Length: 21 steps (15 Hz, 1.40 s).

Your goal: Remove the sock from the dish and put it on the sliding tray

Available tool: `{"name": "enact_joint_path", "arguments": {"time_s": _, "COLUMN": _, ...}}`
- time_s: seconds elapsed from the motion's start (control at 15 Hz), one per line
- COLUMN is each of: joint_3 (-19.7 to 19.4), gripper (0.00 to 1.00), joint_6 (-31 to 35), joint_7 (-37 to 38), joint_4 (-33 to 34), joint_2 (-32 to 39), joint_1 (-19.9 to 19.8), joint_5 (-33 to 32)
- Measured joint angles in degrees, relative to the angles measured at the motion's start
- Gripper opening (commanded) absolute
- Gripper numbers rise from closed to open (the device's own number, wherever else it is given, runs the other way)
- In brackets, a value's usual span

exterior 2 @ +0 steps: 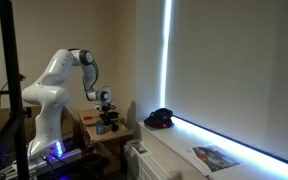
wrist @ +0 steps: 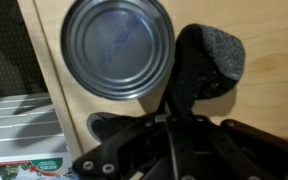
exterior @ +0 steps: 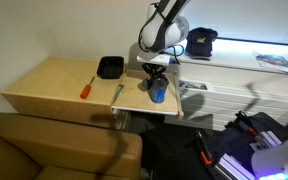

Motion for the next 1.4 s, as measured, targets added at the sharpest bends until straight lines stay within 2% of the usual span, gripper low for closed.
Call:
{"name": "enact_joint_path", "arguments": {"time_s": 0.27, "joint_3": -5.18, "gripper": 0.01, "joint_6": 8.82, "joint_7": 6.28, "joint_4": 2.44, "joint_2": 5.84, "joint_1": 6.11, "joint_5": -0.8}}
{"name": "enact_joint_path", "arguments": {"time_s": 0.33, "joint_3": -6.51, "gripper": 0.22, "joint_6": 10.62, "joint_7": 7.76, "joint_4": 3.3, "joint_2": 7.18, "joint_1": 7.72, "joint_5": -0.8}}
{"name": "enact_joint_path", "arguments": {"time_s": 0.4, "joint_3": -7.66, "gripper": 0.31, "joint_6": 11.93, "joint_7": 8.98, "joint_4": 4.2, "joint_2": 8.47, "joint_1": 9.11, "joint_5": -0.78}}
{"name": "enact_joint_path", "arguments": {"time_s": 0.53, "joint_3": -9.09, "gripper": 0.43, "joint_6": 12.77, "joint_7": 10.82, "joint_4": 6.12, "joint_2": 10.71, "joint_1": 11.03, "joint_5": -0.54}}
{"name": "enact_joint_path", "arguments": {"time_s": 0.8, "joint_3": -9.22, "gripper": 0.71, "joint_6": 12.39, "joint_7": 10.52, "joint_4": 7.51, "joint_2": 11.51, "joint_1": 11.34, "joint_5": -0.5}}
{"name": "enact_joint_path", "arguments": {"time_s": 0.93, "joint_3": -9.48, "gripper": 0.87, "joint_6": 10.74, "joint_7": 9.01, "joint_4": 7.17, "joint_2": 9.51, "joint_1": 11.3, "joint_5": -0.71}}
{"name": "enact_joint_path", "arguments": {"time_s": 1.07, "joint_3": -9.63, "gripper": 1.0, "joint_6": 6.16, "joint_7": 6.35, "joint_4": 6.26, "joint_2": 4.89, "joint_1": 11.15, "joint_5": -1.06}}
{"name": "enact_joint_path", "arguments": {"time_s": 1.4, "joint_3": -1.49, "gripper": 1.0, "joint_6": -4.17, "joint_7": -5.8, "joint_4": 2.39, "joint_2": -12.06, "joint_1": 4.4, "joint_5": 0.78}}
